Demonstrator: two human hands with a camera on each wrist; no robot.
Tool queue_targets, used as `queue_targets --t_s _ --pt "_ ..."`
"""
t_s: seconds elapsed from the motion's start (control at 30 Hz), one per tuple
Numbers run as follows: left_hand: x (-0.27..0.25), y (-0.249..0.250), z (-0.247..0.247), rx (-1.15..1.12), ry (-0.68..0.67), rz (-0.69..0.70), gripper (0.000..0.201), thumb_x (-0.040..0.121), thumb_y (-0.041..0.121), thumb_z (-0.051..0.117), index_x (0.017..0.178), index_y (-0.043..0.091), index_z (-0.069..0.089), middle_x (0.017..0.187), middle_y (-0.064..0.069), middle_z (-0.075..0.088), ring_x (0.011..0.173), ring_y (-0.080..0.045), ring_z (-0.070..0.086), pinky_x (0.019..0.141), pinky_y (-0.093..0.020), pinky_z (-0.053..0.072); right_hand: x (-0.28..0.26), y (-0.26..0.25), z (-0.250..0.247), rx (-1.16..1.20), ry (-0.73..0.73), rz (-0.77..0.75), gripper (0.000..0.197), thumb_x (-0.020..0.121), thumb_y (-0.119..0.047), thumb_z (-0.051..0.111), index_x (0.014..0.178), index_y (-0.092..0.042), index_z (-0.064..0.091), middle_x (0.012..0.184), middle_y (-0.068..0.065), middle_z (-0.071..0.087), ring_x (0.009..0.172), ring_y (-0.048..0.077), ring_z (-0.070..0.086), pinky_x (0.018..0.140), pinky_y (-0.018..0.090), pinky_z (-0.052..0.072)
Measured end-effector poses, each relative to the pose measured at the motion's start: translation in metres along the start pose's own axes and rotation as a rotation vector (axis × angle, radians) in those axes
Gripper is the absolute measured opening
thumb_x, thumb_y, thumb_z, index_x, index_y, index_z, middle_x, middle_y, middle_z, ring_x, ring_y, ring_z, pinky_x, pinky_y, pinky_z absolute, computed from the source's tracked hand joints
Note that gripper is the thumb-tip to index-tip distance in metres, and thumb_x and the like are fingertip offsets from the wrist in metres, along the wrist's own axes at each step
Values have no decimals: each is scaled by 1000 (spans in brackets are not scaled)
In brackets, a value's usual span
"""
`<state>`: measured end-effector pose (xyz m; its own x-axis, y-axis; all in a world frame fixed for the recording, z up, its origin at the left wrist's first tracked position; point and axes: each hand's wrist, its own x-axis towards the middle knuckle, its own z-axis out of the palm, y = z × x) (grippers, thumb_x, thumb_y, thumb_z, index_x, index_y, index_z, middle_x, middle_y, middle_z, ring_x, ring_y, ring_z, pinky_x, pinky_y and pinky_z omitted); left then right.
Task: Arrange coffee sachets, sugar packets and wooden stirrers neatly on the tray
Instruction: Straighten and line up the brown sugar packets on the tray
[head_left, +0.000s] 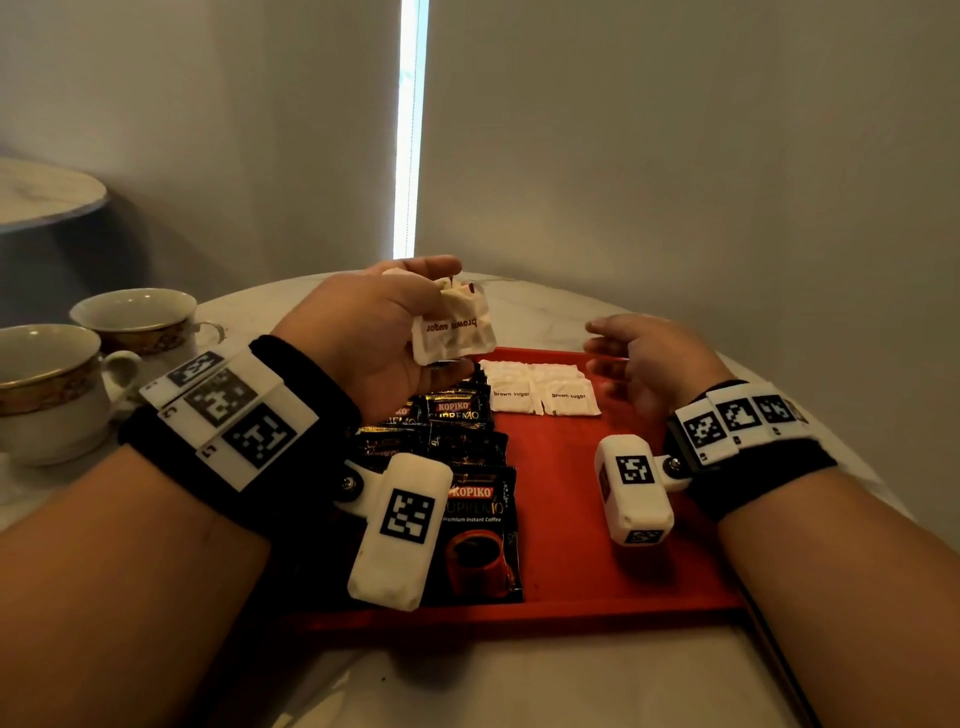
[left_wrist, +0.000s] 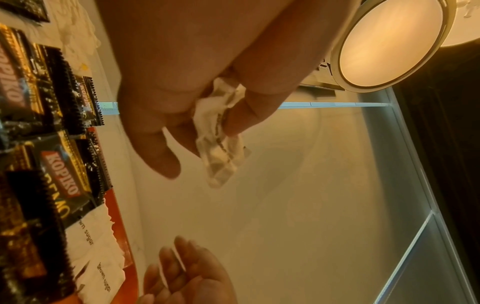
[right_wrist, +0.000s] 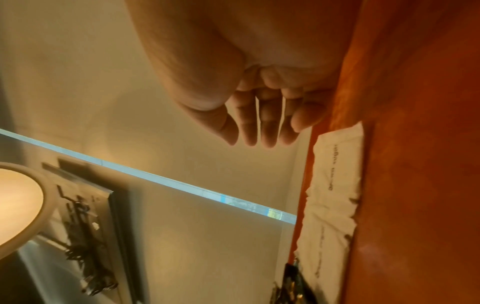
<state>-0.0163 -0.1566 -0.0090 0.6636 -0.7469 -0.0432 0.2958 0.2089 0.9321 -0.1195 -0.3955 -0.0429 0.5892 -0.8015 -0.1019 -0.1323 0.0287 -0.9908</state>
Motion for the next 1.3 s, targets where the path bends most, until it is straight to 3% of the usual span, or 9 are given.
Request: queue_targets --t_s 0.17,0.27,0.43,0.67,0.77,0.87,1.07,1.17,1.3 --pt "1 -1 0 -28 -7 73 32 85 -4 62 109 17 66 115 -14 71 84 -26 74 54 -27 54 -32 -19 14 71 -204 -84 21 94 -33 64 102 -15 68 87 1 67 71 14 61 55 26 44" --pt "0 -2 1 -2 -18 99 43 69 10 75 109 16 64 110 -12 72 73 -18 72 52 -26 52 -54 -27 24 96 -356 -148 34 81 -41 70 100 -13 68 84 1 66 71 14 62 60 26 44" --pt "1 -3 1 14 23 90 19 87 6 69 103 16 65 104 -11 72 71 -16 68 48 -24 48 -70 -28 40 101 -512 -224 36 78 -35 71 103 -9 68 88 5 67 71 15 62 57 25 43" --pt "2 -4 0 -36 -1 121 15 90 4 65 102 13 61 95 -11 71 62 -15 71 46 -23 49 -80 -23 51 50 -524 -278 18 80 -15 73 96 -9 68 83 5 66 69 17 59 60 28 42" --pt "5 -5 -2 2 3 110 12 91 18 67 102 14 62 97 -9 69 68 -18 70 48 -24 48 -82 -24 53 75 -514 -272 25 72 -17 71 95 -7 65 82 6 67 68 17 59 59 29 40" --pt "7 -5 -3 33 34 90 22 89 31 70 103 16 62 95 -2 62 74 -16 60 50 -25 44 -82 -25 54 134 -486 -266 6 88 -4 61 91 -8 62 81 9 69 67 20 62 55 28 42" --pt "7 -6 -3 62 12 40 22 83 28 74 100 18 62 91 1 52 73 -13 46 48 -23 41 -80 -26 55 208 -462 -270 13 93 -4 56 105 -3 60 85 11 67 63 16 62 55 29 49" --pt "5 -6 -4 96 -59 46 37 75 28 78 108 15 67 99 -3 55 77 -15 48 51 -23 42 -80 -24 56 197 -447 -275 10 92 -4 58 101 -7 62 83 8 70 63 15 64 56 28 46" --pt "3 -7 -3 125 -135 43 54 76 26 79 123 7 64 111 -13 61 88 -22 54 55 -25 42 -82 -23 56 208 -488 -288 27 82 -8 69 108 -5 63 86 7 70 66 15 65 53 26 46"
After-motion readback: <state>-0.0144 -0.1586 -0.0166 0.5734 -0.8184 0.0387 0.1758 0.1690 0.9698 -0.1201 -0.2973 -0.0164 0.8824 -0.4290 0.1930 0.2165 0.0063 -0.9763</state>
